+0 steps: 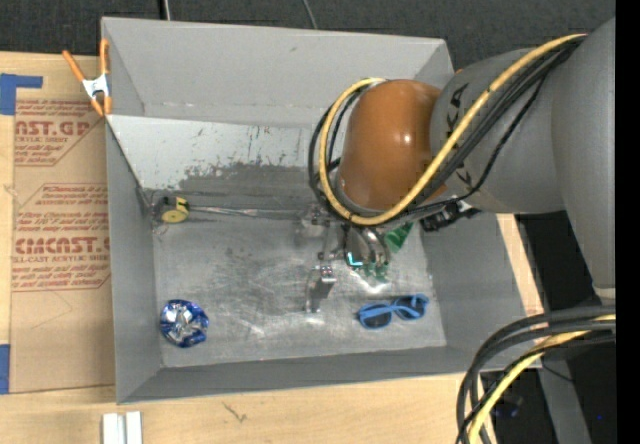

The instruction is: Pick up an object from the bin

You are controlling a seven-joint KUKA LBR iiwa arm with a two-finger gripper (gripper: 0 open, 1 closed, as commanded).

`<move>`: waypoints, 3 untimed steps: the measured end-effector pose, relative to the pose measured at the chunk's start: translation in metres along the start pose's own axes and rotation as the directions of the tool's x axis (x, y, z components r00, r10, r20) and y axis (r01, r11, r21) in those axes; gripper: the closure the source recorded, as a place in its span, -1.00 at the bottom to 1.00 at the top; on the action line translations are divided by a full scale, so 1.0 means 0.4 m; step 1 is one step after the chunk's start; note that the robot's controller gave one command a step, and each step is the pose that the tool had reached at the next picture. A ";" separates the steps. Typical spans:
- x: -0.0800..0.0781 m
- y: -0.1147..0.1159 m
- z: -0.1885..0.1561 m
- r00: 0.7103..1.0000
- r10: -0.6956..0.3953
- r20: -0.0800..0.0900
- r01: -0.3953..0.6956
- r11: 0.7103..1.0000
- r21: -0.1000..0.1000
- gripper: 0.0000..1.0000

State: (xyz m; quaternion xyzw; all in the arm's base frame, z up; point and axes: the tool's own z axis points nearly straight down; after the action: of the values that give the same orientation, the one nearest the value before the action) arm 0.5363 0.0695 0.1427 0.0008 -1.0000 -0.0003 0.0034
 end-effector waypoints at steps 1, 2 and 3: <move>0.073 0.249 0.181 0.991 -0.135 0.013 0.135 0.991 0.001 -1.00; 0.104 0.398 0.179 0.974 -0.228 0.013 0.228 0.974 -0.001 -1.00; 0.097 0.395 0.173 0.974 -0.224 0.020 0.224 0.975 -0.002 1.00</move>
Offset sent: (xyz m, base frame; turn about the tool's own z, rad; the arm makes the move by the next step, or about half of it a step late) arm -0.0306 0.0958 -0.0727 -0.1296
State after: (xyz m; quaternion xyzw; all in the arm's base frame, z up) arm 0.4967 0.2276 0.0741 0.1135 -0.9935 -0.0030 -0.0065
